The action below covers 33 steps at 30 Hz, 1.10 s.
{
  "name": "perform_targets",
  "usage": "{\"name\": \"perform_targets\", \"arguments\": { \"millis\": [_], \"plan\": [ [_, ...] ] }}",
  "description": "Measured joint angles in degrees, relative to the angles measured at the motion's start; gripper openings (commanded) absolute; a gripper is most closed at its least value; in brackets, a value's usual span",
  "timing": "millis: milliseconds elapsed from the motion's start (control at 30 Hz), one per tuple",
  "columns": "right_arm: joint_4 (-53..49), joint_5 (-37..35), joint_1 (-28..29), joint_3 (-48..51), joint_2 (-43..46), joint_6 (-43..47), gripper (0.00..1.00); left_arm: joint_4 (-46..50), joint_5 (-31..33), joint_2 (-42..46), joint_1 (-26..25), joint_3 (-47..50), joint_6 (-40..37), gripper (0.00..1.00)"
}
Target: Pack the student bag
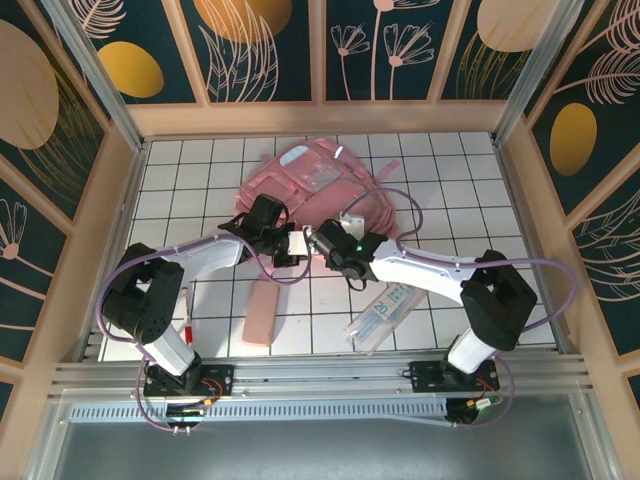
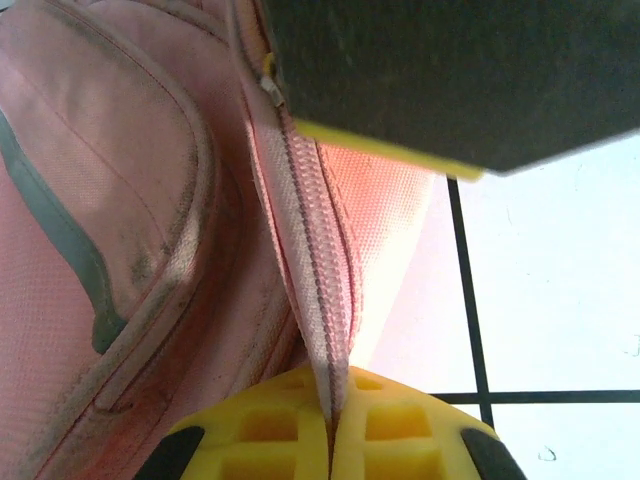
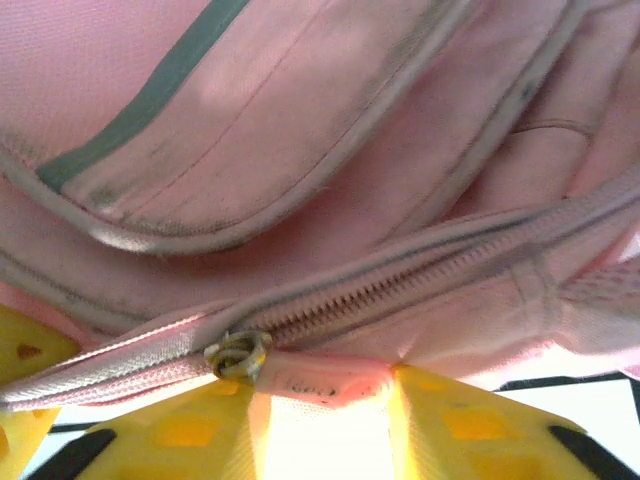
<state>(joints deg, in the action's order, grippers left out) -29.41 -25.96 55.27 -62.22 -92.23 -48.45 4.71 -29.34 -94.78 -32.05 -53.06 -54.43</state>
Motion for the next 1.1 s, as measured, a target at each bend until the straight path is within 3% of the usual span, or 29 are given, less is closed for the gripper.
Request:
{"name": "perform_targets", "arguments": {
  "millis": [167,267,400,500,600,767,1100],
  "plan": [
    [-3.5,-3.1,0.3,-1.0,0.0,-1.4,0.12,0.3,0.2,-0.2,0.0,0.0,-0.6,0.00],
    [-3.7,-3.8,0.2,-0.9,0.0,-0.5,0.12,0.5,0.2,-0.4,0.0,0.0,-0.8,0.00],
    [-1.1,-0.6,-0.5,0.2,0.1,4.5,0.21,0.5,0.2,-0.6,0.0,0.0,-0.8,0.00],
    [0.9,5.3,-1.7,1.0,0.2,10.4,0.35,0.5,0.2,-0.6,0.0,0.0,-1.0,0.00],
    [1.6,12.4,-3.0,1.2,0.6,17.5,0.43,0.7,0.2,-0.6,0.0,0.0,-1.3,0.00],
    [1.4,19.2,-4.2,1.2,2.5,26.8,0.47,0.9,0.1,-0.6,0.0,0.0,-1.9,0.00],
    [-2.3,25.0,-9.9,1.2,7.2,35.1,0.51,1.8,-0.5,-0.6,0.2,0.0,-2.5,0.00]
  ]
}}
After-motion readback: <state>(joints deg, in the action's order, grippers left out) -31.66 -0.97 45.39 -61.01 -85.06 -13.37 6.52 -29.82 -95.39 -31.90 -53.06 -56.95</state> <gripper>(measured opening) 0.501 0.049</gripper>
